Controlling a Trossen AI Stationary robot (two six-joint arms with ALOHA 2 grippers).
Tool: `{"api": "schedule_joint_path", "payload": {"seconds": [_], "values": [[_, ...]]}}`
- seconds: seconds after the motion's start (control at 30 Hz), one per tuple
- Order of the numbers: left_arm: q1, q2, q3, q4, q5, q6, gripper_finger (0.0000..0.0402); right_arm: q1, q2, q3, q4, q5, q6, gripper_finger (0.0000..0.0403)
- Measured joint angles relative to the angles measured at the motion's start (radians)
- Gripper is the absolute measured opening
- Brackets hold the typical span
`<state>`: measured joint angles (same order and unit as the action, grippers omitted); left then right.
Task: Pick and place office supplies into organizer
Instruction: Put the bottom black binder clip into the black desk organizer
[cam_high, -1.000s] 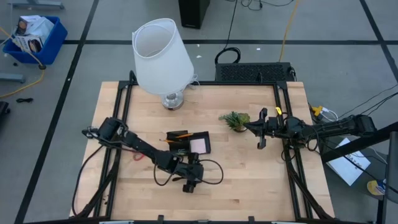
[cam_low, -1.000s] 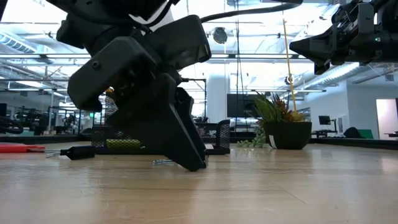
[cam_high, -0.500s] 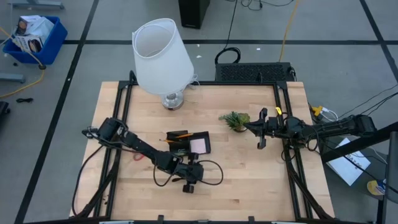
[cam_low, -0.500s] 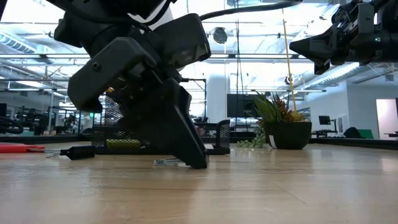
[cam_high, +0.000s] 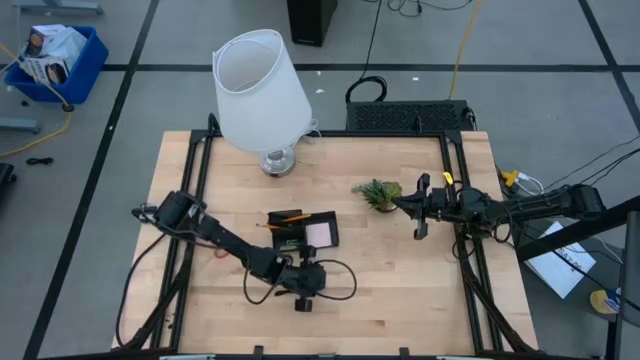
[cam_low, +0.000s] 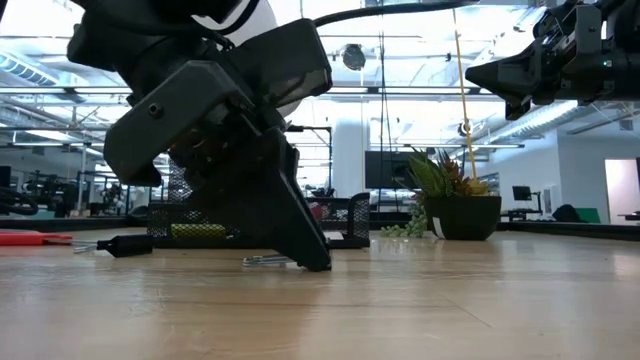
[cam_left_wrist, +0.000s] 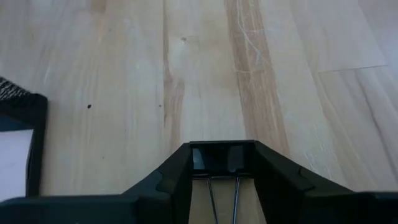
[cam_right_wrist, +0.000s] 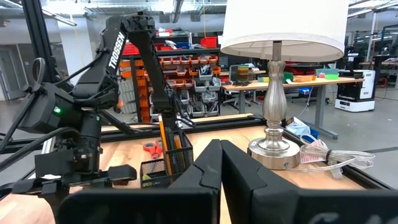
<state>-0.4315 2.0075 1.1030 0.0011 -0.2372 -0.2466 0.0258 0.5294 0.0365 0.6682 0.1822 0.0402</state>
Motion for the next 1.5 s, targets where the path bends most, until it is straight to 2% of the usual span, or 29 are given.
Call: {"api": "schedule_joint_path", "payload": {"seconds": [0.3,0.53,0.8,0.93,1.03,1.27,1.5], "values": [[-0.051,-0.038,-0.003,-0.059,-0.086,-0.063,0.0155,0.0,0.0,0.0,0.0,0.0,0.0,0.0],[-0.079,-0.091,-0.003,-0.127,-0.191,-0.214,0.0142,0.0,0.0,0.0,0.0,0.0,0.0,0.0],[-0.108,-0.151,-0.003,-0.182,-0.274,-0.431,0.0162,0.0,0.0,0.0,0.0,0.0,0.0,0.0],[-0.13,-0.185,-0.002,-0.222,-0.335,-0.499,0.0148,0.0,0.0,0.0,0.0,0.0,0.0,0.0],[-0.139,-0.218,-0.002,-0.269,-0.381,-0.554,0.0144,0.0,0.0,0.0,0.0,0.0,0.0,0.0],[-0.137,-0.281,-0.002,-0.435,-0.435,-0.714,0.0166,0.0,0.0,0.0,0.0,0.0,0.0,0.0],[-0.099,-0.286,-0.002,-0.589,-0.49,-0.952,0.0144,0.0,0.0,0.0,0.0,0.0,0.0,0.0]]}}
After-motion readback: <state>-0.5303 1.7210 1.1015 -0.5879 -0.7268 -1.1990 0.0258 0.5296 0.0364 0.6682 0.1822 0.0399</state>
